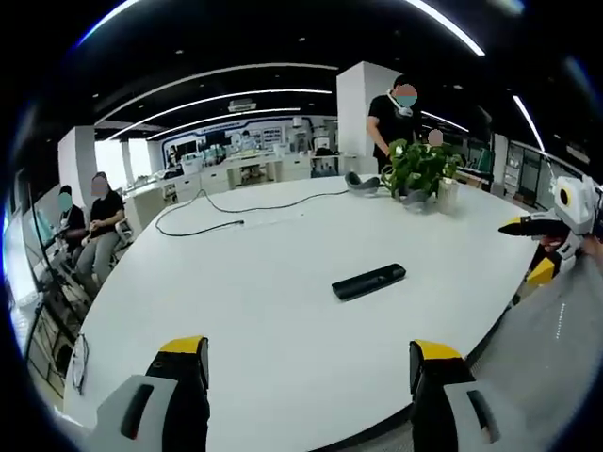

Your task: Press the specified remote control buttons in sequence, fully releasing each button before pressing the next.

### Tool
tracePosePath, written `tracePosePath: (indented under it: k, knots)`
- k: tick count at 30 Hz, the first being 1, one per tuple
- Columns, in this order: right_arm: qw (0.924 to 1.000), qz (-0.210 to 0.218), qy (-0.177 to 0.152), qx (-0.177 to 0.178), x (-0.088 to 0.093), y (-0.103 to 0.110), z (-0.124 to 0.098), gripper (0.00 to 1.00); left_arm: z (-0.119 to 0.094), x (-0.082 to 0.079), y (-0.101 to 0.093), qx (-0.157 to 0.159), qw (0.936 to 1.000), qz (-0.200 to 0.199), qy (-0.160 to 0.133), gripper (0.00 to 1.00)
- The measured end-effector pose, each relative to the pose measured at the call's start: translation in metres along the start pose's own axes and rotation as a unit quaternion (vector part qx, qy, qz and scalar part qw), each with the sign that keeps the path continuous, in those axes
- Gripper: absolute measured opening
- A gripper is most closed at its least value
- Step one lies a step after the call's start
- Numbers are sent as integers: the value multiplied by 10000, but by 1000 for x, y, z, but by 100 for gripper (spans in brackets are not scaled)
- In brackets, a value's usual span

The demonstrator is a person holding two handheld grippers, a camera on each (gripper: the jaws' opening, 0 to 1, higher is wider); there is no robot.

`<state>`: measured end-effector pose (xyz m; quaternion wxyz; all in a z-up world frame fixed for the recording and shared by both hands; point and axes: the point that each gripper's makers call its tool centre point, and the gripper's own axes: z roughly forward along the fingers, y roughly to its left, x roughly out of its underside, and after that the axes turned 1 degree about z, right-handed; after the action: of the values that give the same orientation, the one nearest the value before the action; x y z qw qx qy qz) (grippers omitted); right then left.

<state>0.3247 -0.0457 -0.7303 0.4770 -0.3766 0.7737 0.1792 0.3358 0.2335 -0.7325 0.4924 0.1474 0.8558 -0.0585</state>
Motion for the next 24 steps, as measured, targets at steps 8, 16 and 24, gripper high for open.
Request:
tracePosePath:
  k: [8,16,24]
  knots:
    - [10000,31,32,-23,2,0,0,77,0,1,-1,-9,10000,60,40,92]
    - [10000,29,68,-31,3,1,0,77,0,0,0,-14,10000,40,19,92]
    - [10000,41,37,-10,2,0,0,77,-1,-1,-1,16,10000,6,-17,92]
